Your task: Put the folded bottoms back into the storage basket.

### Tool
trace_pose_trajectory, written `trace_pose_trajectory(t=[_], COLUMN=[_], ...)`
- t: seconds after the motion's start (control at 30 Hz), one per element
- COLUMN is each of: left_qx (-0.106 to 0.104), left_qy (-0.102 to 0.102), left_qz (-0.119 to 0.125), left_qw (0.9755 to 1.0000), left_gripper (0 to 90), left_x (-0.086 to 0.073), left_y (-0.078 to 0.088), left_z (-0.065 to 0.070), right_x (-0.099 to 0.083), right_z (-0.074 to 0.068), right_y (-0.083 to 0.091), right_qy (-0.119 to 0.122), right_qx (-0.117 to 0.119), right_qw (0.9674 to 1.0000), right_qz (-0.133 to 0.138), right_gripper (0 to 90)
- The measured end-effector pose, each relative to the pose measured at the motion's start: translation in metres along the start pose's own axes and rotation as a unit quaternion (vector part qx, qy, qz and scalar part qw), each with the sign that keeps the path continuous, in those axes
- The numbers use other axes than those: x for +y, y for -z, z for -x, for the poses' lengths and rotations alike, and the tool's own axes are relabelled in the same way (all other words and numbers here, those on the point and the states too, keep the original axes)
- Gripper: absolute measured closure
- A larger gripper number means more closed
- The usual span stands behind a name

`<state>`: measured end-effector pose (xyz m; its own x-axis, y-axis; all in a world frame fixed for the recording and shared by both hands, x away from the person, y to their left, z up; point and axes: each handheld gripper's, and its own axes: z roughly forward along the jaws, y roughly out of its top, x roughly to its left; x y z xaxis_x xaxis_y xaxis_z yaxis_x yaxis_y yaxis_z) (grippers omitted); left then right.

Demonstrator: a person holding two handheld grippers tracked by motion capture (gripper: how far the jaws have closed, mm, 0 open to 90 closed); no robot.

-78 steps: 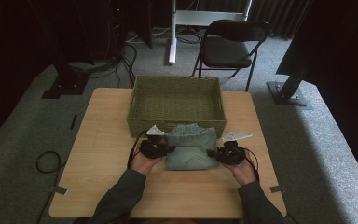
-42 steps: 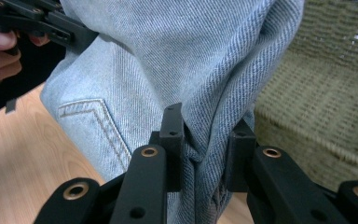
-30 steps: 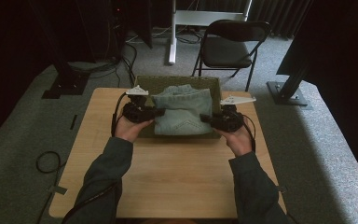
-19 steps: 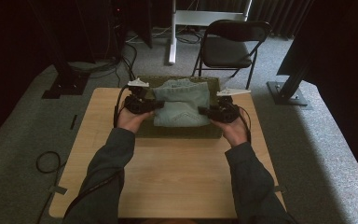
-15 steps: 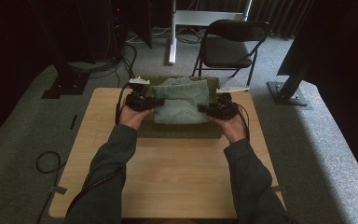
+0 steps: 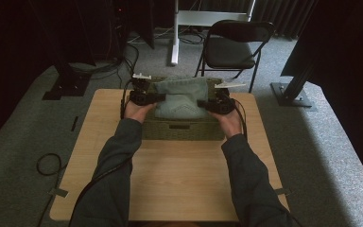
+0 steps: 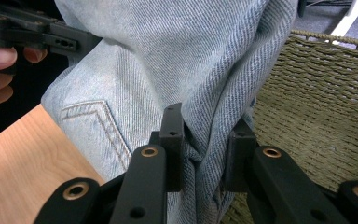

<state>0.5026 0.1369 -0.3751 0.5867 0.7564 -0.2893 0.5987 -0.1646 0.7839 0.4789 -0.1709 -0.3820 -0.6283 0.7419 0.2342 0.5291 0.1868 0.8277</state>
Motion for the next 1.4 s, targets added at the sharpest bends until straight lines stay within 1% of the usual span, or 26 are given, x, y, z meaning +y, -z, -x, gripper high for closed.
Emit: trace_pose_trajectory(t=[0.1, 0.23, 0.4, 0.53, 0.67, 0.77, 0.8, 0.83, 0.87, 0.9, 0.93, 0.97, 1.0, 1.03, 1.07, 1.13, 1.2, 1.23, 1.3, 1.37, 1.4], left_qx=[0.006, 0.012, 0.024, 0.029, 0.036, 0.048, 0.064, 0.087, 0.108, 0.121, 0.124, 0.127, 0.137, 0.139, 0.138, 0.145, 0.147, 0.147, 0.145, 0.142, 0.139], left_qy=[0.006, 0.016, 0.023, 0.032, 0.039, 0.038, 0.032, 0.030, 0.033, 0.035, 0.040, 0.041, 0.039, 0.043, 0.043, 0.036, 0.033, 0.032, 0.030, 0.026, 0.019], left_qz=[-0.001, -0.002, -0.005, -0.005, -0.006, -0.009, -0.014, -0.023, -0.037, -0.047, -0.056, -0.061, -0.063, -0.063, -0.062, -0.065, -0.064, -0.063, -0.059, -0.055, -0.053], left_qw=[1.0000, 0.9998, 0.9994, 0.9991, 0.9985, 0.9981, 0.9973, 0.9955, 0.9929, 0.9909, 0.9899, 0.9892, 0.9877, 0.9874, 0.9875, 0.9866, 0.9865, 0.9866, 0.9872, 0.9881, 0.9887], left_gripper=[82.3, 82.3, 82.3, 82.3, 82.3, 82.1, 81.1, 75.7, 65.6, 58.6, 55.7, 54.3, 53.7, 53.7, 53.8, 53.8, 53.8, 53.8, 53.8, 53.8, 53.8], left_x=[0.002, 0.005, 0.008, 0.011, 0.013, 0.013, 0.013, 0.012, 0.011, 0.010, 0.007, 0.006, 0.004, 0.003, 0.002, 0.001, -0.001, -0.001, -0.002, -0.002, -0.003], left_y=[-0.005, -0.011, -0.017, -0.020, -0.024, -0.028, -0.030, -0.033, -0.038, -0.041, -0.043, -0.044, -0.044, -0.044, -0.044, -0.043, -0.041, -0.040, -0.038, -0.034, -0.032], left_z=[-0.005, -0.012, -0.017, -0.021, -0.022, -0.023, -0.022, -0.022, -0.023, -0.024, -0.025, -0.026, -0.026, -0.027, -0.027, -0.028, -0.027, -0.027, -0.027, -0.026, -0.024], right_x=[0.001, 0.003, 0.005, 0.004, 0.005, 0.007, 0.007, 0.008, 0.009, 0.009, 0.008, 0.008, 0.007, 0.006, 0.006, 0.004, 0.003, 0.002, 0.001, 0.001, 0.000], right_z=[0.004, 0.008, 0.012, 0.014, 0.017, 0.020, 0.021, 0.022, 0.023, 0.024, 0.024, 0.024, 0.025, 0.025, 0.024, 0.022, 0.021, 0.021, 0.020, 0.018, 0.017], right_y=[-0.008, -0.016, -0.027, -0.033, -0.038, -0.042, -0.044, -0.047, -0.051, -0.056, -0.060, -0.063, -0.064, -0.064, -0.063, -0.062, -0.061, -0.060, -0.058, -0.055, -0.053], right_qy=[-0.006, -0.005, -0.014, -0.025, -0.028, -0.031, -0.032, -0.032, -0.032, -0.036, -0.034, -0.031, -0.030, -0.025, -0.011, 0.001, 0.007, 0.006, 0.010, 0.014, 0.017], right_qx=[-0.002, -0.005, -0.009, -0.005, -0.006, -0.010, -0.009, -0.012, -0.027, -0.049, -0.081, -0.117, -0.123, -0.128, -0.140, -0.137, -0.133, -0.128, -0.128, -0.118, -0.116], right_qw=[1.0000, 1.0000, 0.9998, 0.9996, 0.9996, 0.9994, 0.9993, 0.9991, 0.9982, 0.9961, 0.9930, 0.9884, 0.9875, 0.9870, 0.9855, 0.9859, 0.9865, 0.9872, 0.9875, 0.9888, 0.9892], right_qz=[-0.003, -0.004, -0.007, -0.007, -0.010, -0.015, -0.017, -0.024, -0.042, -0.064, -0.079, -0.092, -0.094, -0.094, -0.095, -0.097, -0.095, -0.094, -0.092, -0.090, -0.088], right_gripper=[74.4, 74.3, 74.3, 74.3, 74.3, 74.1, 73.7, 71.3, 65.9, 58.3, 52.6, 50.8, 50.4, 50.3, 50.5, 50.6, 50.6, 50.6, 50.6, 50.0, 49.7])
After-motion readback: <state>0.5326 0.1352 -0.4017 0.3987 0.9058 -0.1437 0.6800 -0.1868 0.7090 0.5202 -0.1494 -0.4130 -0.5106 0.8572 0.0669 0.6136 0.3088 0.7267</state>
